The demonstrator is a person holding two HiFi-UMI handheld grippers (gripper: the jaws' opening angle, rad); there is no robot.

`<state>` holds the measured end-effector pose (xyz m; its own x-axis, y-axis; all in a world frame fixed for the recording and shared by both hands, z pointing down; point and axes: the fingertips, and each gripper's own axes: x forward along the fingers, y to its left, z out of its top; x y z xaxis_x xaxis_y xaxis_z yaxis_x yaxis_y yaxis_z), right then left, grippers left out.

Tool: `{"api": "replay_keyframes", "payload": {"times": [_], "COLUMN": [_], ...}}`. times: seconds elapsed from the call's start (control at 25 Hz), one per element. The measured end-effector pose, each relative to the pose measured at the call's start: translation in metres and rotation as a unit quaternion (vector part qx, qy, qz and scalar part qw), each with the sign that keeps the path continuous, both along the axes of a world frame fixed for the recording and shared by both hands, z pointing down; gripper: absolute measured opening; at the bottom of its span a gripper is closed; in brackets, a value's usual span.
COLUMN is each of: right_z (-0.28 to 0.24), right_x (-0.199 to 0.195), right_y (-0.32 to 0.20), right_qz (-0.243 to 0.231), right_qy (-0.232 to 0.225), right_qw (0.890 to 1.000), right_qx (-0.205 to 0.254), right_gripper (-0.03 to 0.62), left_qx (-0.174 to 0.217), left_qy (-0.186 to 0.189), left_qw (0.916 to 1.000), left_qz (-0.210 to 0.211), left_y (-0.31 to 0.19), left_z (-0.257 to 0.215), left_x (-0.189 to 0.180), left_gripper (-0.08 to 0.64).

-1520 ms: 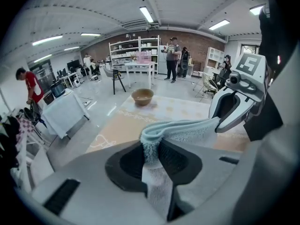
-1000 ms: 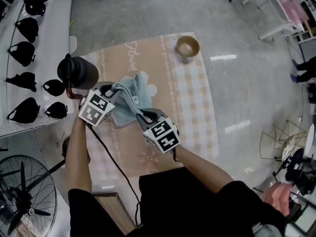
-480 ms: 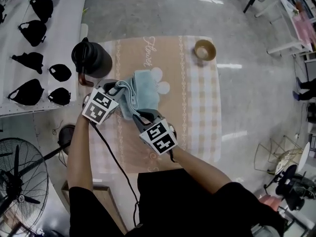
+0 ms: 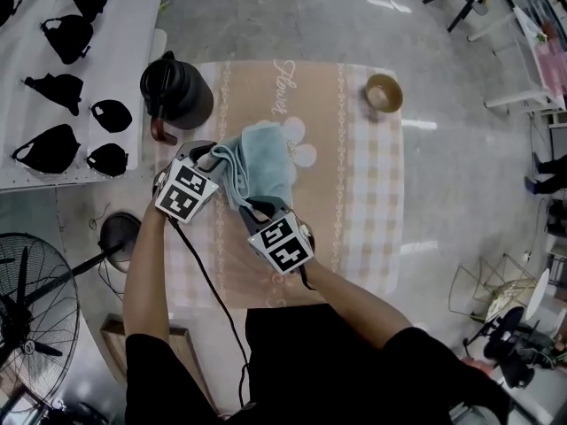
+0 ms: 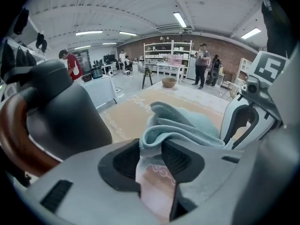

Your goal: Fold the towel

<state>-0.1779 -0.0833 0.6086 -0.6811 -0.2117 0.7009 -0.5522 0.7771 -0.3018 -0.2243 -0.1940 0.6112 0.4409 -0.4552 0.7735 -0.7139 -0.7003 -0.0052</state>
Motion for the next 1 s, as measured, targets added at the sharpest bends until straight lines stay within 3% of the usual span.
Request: {"api": "replay_keyframes", "payload": {"times": [0.24,0.44,0.68,1.0], "right_z": [0.016,0.018,0.005,-0.005], "right_x": [-0.013,-0.028,-0.038,0.000], "right_y": [0.004,0.023,0.043,0.055], "right_qz": [-0.025,-0.066,-0.097,-0.065], "right_qy": [0.021,0.010,-0.019,-0.019], "right_qw": [0.999,0.998,0.995,0.998], "right_qx": [0.001,-0.015,0.001,0.013], "right_gripper": [0.058,0.124,0.213,0.213], "left_qx": [-0.007,-0.012,0.003,0.015], "left_qy": [0.031,0.055,0.101,0.129], "left_qw": [0.9988,0.9938,0.9800,0.9625], "left_qz": [-0.039,-0.096,-0.172,-0.238], "left_y": [0.015,0.041,0.070,0.116], "left_z": [0.001,0.000,-0.012,-0.015], "left_x": [-0.017,-0.040,-0.052,-0.032], "left_gripper": [0.201,0.206,0.206,0.206]}}
